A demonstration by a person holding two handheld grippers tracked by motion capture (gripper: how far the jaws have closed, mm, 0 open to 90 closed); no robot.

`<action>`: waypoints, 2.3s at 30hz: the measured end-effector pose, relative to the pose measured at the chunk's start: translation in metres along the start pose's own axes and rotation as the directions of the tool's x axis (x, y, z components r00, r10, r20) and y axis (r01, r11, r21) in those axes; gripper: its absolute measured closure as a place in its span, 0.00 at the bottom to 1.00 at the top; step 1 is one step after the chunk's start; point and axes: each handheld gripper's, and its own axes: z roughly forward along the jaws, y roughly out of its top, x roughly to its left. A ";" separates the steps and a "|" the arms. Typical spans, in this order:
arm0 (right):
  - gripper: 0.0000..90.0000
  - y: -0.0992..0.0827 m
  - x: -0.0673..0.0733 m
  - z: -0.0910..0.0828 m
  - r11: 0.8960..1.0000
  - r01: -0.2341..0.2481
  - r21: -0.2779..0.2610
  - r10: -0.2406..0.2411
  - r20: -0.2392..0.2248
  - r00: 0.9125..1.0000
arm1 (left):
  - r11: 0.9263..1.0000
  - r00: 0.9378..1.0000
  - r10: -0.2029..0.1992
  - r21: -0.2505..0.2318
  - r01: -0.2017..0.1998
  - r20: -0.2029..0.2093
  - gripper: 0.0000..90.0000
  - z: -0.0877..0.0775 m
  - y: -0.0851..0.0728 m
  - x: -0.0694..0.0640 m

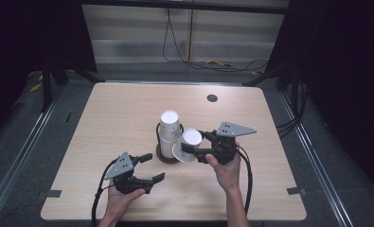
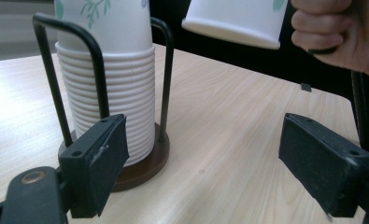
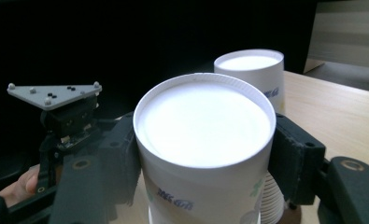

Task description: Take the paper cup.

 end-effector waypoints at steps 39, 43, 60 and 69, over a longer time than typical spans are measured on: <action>0.38 -0.022 0.016 0.047 0.994 0.014 0.109 0.003 -0.158 0.987 | 0.999 0.996 0.023 0.035 -0.026 0.086 0.18 0.019 0.018 -0.001; 0.38 -0.023 0.018 0.051 0.995 0.010 0.098 0.008 -0.179 0.984 | 0.999 0.997 0.011 0.030 -0.013 0.079 0.18 0.021 0.017 -0.001; 0.38 -0.026 0.016 0.054 0.997 -0.023 0.069 0.038 -0.222 0.974 | 1.000 0.994 0.020 0.015 -0.021 0.104 0.25 0.023 0.016 0.001; 0.38 -0.028 0.014 0.053 0.997 -0.041 0.069 0.056 -0.231 0.971 | 0.999 0.994 0.034 0.012 -0.035 0.107 0.25 0.023 0.016 -0.001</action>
